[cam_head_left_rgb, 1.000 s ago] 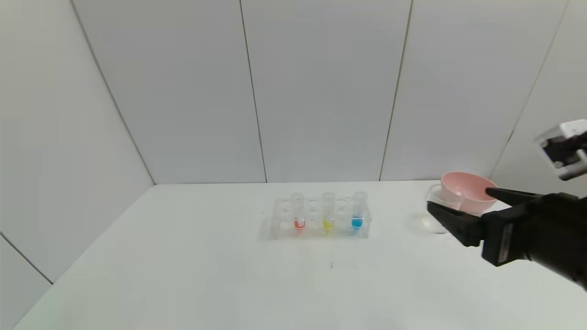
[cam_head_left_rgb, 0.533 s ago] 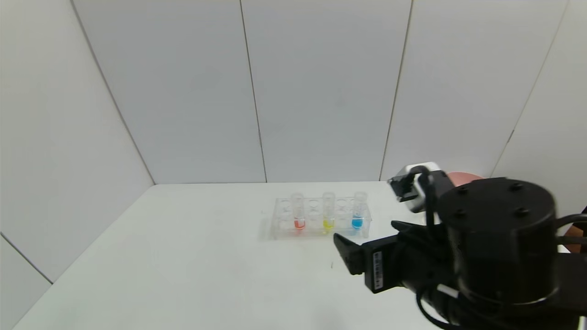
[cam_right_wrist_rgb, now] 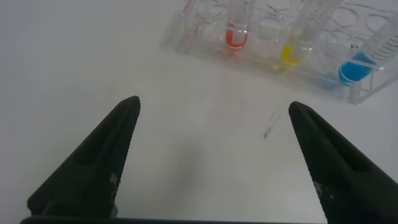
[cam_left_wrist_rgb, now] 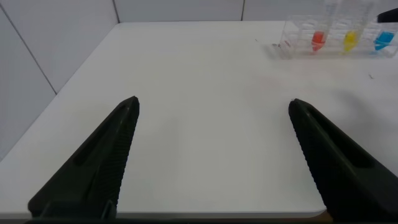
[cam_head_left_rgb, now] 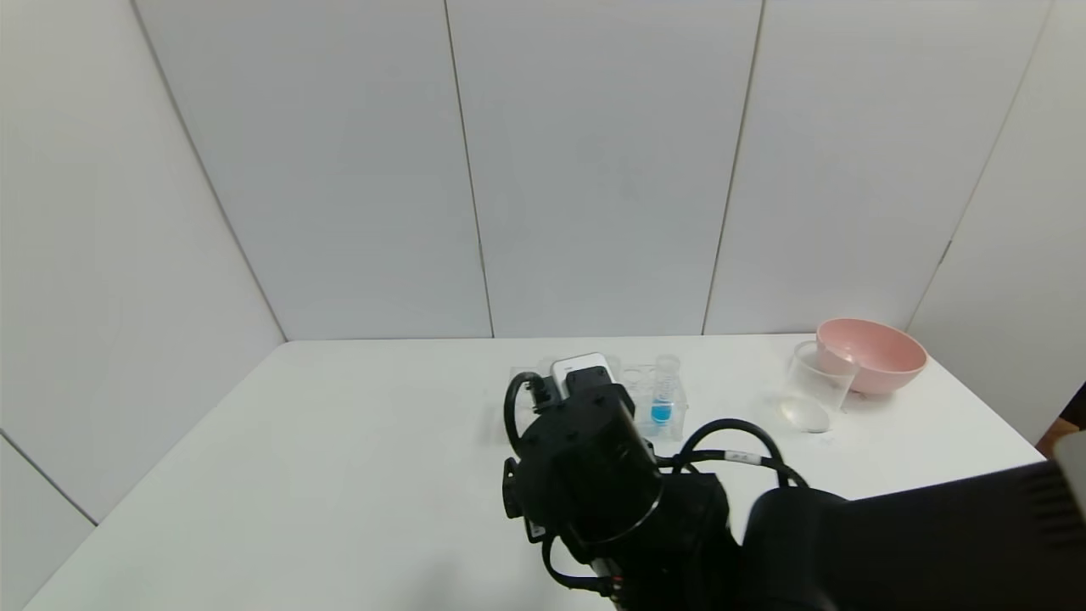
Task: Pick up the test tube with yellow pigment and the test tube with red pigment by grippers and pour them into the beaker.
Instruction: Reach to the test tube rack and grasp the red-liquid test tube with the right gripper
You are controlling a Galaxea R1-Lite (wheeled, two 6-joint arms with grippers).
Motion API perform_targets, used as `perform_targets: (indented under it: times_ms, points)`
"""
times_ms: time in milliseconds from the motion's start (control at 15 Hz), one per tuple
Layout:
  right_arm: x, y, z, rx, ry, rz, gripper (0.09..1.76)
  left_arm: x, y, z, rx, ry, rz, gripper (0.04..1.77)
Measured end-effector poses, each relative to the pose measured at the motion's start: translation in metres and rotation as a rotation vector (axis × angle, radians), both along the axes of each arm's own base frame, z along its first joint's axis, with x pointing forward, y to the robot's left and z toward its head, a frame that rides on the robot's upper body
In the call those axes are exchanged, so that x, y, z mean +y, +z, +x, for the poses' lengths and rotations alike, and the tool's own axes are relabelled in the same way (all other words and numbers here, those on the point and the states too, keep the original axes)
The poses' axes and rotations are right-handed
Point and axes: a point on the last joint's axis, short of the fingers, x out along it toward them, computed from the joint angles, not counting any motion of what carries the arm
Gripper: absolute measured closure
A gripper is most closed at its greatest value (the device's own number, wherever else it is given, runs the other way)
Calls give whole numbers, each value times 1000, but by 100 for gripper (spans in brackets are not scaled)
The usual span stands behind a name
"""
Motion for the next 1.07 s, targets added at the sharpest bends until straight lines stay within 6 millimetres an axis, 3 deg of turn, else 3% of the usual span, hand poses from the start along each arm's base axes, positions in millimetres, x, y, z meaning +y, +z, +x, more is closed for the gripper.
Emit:
perform_targets:
  times_ms: [267,733,1067]
  points:
    - [29,-25,32,-9,-51,-32,14,0,0,0,0,0,0,9]
    - [43,-28,79,-19,-127,-30,14,0,0,0,0,0,0,9]
    - [47,-39,101,-59,-165,-54,14,0,0,0,0,0,0,9]
